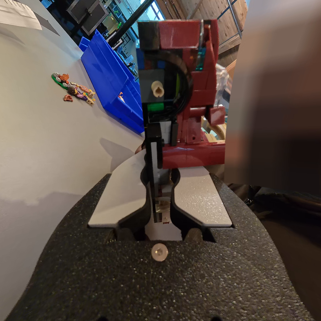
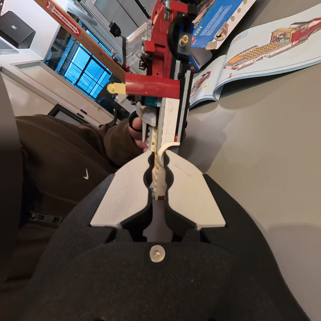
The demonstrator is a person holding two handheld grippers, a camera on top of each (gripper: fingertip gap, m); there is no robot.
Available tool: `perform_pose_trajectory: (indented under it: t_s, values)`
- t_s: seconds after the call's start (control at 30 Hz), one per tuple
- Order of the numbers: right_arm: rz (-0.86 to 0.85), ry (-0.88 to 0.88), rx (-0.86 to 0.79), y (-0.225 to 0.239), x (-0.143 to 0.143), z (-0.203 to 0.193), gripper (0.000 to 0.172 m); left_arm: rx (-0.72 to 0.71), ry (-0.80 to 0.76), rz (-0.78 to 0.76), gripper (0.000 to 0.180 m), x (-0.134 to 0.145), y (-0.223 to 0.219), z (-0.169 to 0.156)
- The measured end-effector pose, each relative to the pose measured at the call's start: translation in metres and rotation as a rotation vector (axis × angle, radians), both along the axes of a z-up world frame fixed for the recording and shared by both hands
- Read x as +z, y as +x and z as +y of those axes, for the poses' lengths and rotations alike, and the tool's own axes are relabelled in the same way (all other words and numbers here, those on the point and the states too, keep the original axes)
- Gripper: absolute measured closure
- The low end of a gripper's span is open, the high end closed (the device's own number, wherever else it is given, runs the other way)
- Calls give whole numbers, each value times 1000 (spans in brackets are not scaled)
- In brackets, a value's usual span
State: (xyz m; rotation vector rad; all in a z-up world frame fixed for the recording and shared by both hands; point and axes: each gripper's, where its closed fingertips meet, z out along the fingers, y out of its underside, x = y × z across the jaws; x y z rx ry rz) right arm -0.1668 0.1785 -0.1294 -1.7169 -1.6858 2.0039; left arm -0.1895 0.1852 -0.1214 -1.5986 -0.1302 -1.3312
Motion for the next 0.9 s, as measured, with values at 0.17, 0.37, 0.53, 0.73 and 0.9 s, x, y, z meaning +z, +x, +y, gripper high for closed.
perform_pose_trajectory:
  t_s: [0.17, 0.37, 0.53, 0.73, 0.9]
  values:
    - [17, 69, 24, 2, 3, 1, 139, 12, 0, -15, 160, 0, -3, 1]
    - [51, 59, -26, -4, 6, 9, 133, -10, 26, -13, 159, 3, 2, -1]
    - [93, 51, -23, -5, 9, 6, 133, -43, 44, 7, 160, 4, 9, -4]
    - [83, 37, -7, -4, 5, 4, 138, -71, 57, 11, 160, 5, 14, -6]
    - [103, 47, 15, -2, 6, 0, 144, -95, 55, 4, 160, 5, 16, -8]
